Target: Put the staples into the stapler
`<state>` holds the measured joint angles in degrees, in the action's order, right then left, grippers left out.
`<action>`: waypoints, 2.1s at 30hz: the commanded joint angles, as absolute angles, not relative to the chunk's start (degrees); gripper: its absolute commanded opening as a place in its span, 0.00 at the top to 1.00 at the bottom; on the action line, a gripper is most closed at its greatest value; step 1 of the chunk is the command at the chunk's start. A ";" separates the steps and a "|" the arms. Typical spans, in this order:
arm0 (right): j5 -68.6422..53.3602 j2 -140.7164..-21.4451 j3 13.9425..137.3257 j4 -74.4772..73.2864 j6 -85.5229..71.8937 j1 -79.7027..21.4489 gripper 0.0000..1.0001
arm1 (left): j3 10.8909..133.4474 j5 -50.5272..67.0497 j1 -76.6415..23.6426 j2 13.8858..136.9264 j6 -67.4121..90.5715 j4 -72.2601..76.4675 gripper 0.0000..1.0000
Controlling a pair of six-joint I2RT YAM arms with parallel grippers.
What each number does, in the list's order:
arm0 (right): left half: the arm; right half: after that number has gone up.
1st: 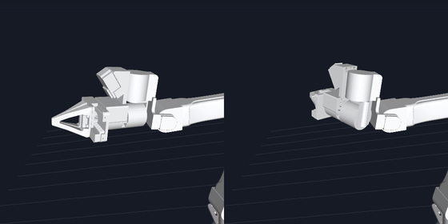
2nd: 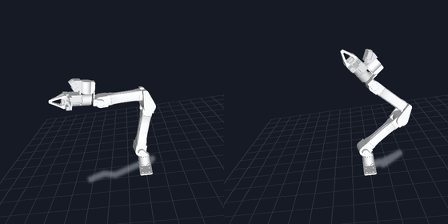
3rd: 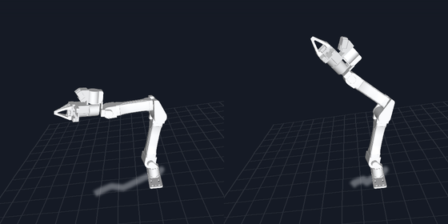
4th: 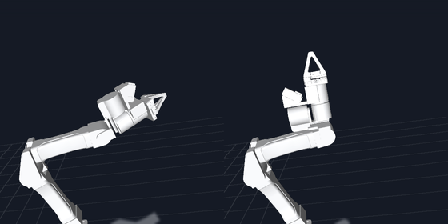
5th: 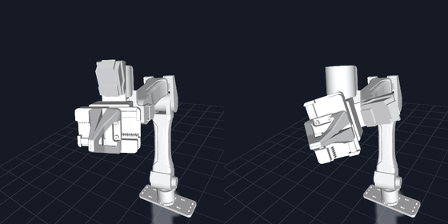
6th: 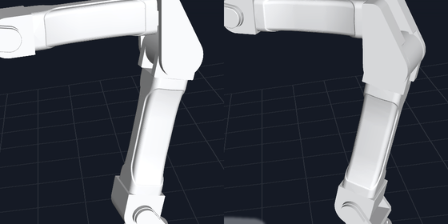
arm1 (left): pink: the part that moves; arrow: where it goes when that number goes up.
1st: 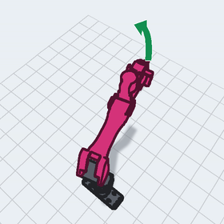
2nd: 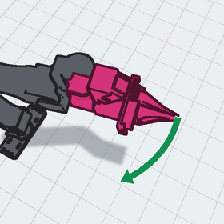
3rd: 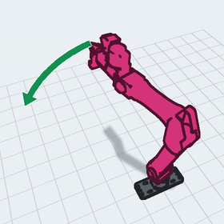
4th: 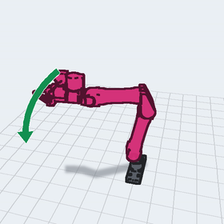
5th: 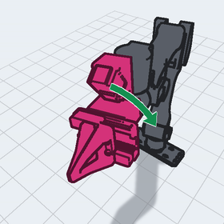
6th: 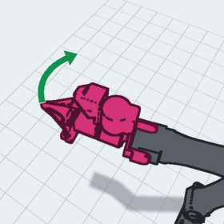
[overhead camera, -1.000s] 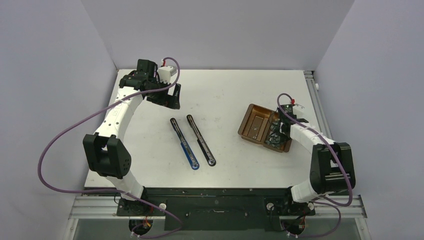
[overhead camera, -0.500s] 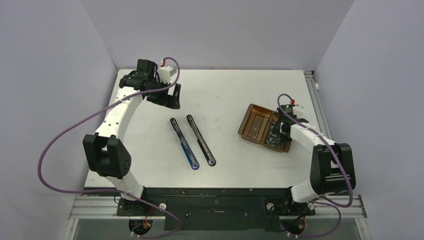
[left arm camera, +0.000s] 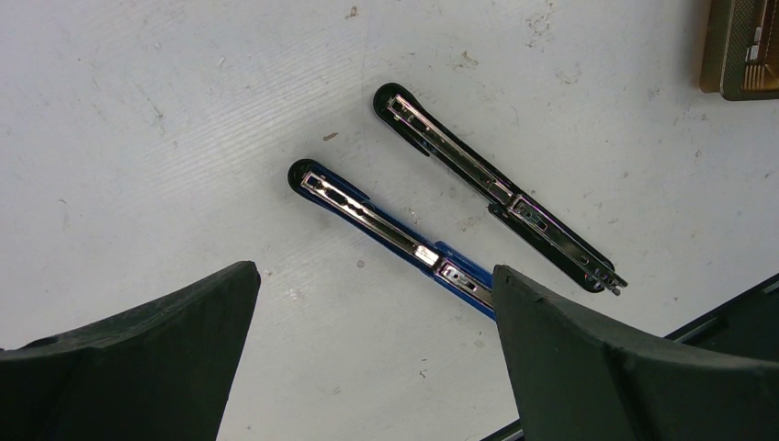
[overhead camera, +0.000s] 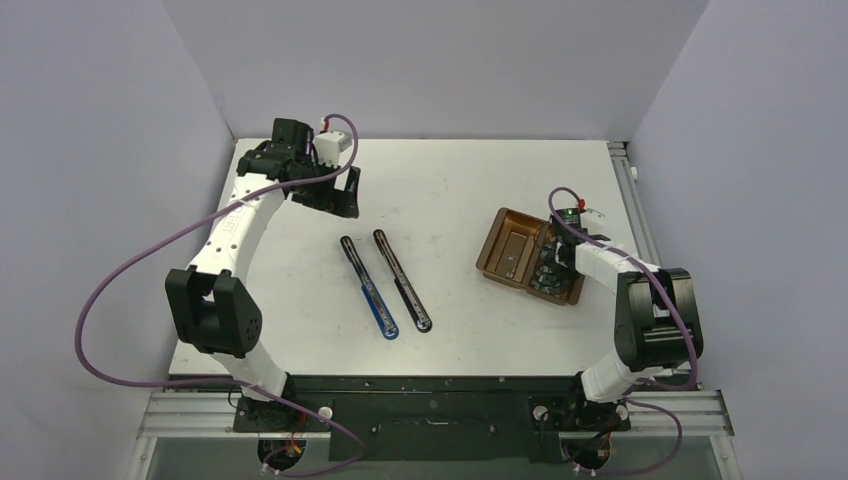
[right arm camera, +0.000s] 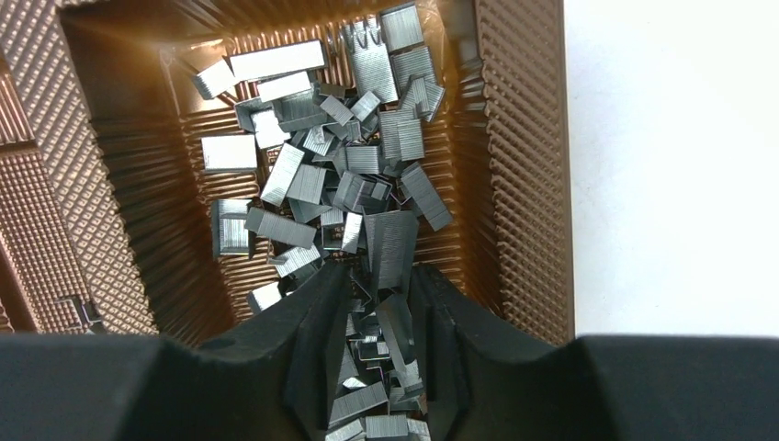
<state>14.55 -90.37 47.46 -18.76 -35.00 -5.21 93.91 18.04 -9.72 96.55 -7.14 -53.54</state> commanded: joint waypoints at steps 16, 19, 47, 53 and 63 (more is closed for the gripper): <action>15.21 -90.34 45.56 -13.75 -34.36 -4.66 0.85 | 94.35 18.10 -9.05 93.87 -7.40 -53.24 0.04; 15.28 -88.37 45.44 -14.26 -34.36 -4.61 0.86 | 94.46 18.25 -9.05 93.91 -7.30 -53.34 0.04; 9.27 -80.34 55.51 -30.96 -39.76 -36.80 0.87 | 96.23 18.48 -8.99 93.79 -6.68 -54.58 0.04; 8.05 -87.84 56.65 -28.46 -40.04 -43.30 0.88 | 96.59 18.52 -9.03 94.03 -6.49 -54.82 0.04; 4.13 -94.61 54.76 -23.32 -38.29 -44.25 0.88 | 97.03 18.10 -9.05 93.95 -6.86 -55.02 0.04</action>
<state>5.89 -93.73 54.50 -26.44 -39.03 -43.92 93.91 18.06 -9.37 95.92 -7.03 -55.00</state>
